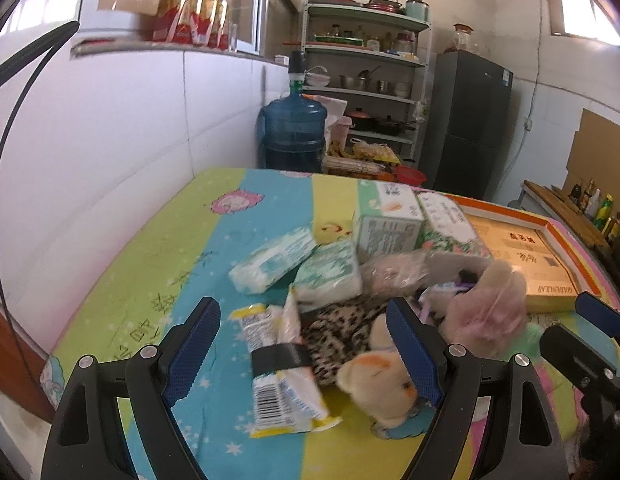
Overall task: Organize soft objects
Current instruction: 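Grasp the wrapped snack bar with the left gripper while the right gripper grasps the green sponge egg, then carry the snack bar and green sponge into the orange box and release both, then withdraw both grippers from the box back toward the plush toys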
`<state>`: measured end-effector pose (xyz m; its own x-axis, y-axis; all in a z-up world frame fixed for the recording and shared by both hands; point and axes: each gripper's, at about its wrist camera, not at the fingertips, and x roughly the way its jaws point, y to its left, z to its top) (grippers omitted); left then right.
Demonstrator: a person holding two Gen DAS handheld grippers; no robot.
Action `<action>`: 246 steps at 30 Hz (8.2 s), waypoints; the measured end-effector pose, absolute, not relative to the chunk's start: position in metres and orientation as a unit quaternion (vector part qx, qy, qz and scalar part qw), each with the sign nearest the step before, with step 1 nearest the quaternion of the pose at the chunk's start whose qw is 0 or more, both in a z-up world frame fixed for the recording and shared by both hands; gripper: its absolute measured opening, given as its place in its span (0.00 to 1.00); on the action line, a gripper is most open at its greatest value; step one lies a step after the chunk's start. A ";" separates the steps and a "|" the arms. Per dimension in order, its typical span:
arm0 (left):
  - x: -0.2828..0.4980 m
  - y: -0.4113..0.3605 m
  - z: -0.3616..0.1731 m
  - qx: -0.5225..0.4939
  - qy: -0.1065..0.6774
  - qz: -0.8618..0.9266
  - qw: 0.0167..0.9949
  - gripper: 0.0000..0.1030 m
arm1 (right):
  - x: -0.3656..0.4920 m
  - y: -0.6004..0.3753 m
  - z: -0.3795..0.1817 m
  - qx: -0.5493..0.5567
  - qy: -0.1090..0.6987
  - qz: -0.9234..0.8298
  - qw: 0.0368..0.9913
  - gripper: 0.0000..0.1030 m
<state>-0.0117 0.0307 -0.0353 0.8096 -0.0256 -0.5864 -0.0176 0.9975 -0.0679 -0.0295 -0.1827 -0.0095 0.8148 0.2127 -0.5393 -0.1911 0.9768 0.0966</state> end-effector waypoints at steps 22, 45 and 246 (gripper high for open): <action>0.016 0.066 -0.096 -0.093 0.358 -0.007 0.929 0.73 | -0.028 -0.207 -0.044 0.038 0.321 0.105 0.940 0.90; 0.016 0.066 -0.105 -0.135 0.355 -0.054 0.924 0.47 | -0.019 -0.207 -0.056 0.039 0.346 0.121 0.930 0.58; 0.016 0.011 -0.019 -0.060 0.280 -0.066 0.956 0.74 | -0.013 -0.222 -0.014 0.034 0.310 0.136 0.940 0.57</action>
